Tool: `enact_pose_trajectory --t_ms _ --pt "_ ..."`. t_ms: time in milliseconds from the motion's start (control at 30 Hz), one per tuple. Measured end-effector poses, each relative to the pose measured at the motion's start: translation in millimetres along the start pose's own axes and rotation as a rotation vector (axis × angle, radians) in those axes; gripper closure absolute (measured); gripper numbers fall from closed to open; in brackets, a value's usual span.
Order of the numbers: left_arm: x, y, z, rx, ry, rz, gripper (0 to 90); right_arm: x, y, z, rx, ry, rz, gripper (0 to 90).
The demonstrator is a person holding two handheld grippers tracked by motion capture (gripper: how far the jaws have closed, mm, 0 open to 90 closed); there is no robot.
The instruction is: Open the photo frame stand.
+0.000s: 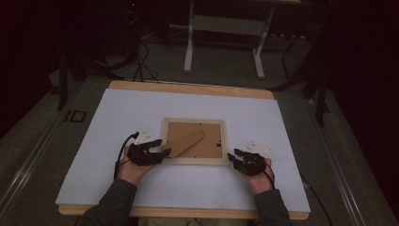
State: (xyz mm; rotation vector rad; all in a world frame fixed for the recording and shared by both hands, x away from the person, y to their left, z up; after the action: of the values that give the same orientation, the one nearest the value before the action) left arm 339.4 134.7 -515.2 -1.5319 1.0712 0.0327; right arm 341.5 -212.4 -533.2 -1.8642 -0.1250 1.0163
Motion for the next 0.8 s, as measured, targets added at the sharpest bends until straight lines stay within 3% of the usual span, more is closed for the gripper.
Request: enact_pose_trajectory --t_ms 233,467,667,800 --pt "0.8 4.4 3.8 -0.011 0.009 0.025 40.0 0.0 0.2 1.1 0.001 -0.004 0.0 61.3" --pt "3.7 10.0 6.1 -0.018 0.005 0.062 27.2 1.2 0.1 1.2 0.003 -0.009 0.001 61.2" --pt "11.1 14.1 1.2 0.013 -0.013 0.114 21.1 0.4 0.1 1.2 0.002 -0.009 0.0 60.9" --pt "14.0 17.8 -1.6 0.039 -0.031 0.146 21.7 -0.3 -0.2 0.5 0.004 -0.007 -0.004 60.8"
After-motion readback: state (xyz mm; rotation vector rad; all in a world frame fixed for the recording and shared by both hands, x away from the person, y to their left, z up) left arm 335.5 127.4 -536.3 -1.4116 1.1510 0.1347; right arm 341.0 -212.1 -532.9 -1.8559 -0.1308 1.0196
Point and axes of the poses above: each handheld gripper's, and its own axes: x roughly forward along the jaws, y roughly out of its underside, z roughly to its left, the point moved 3 cm from there along x, roughly forward along the jaws, and after that the axes turned 14 degrees about -x, right-handed, at the moved point
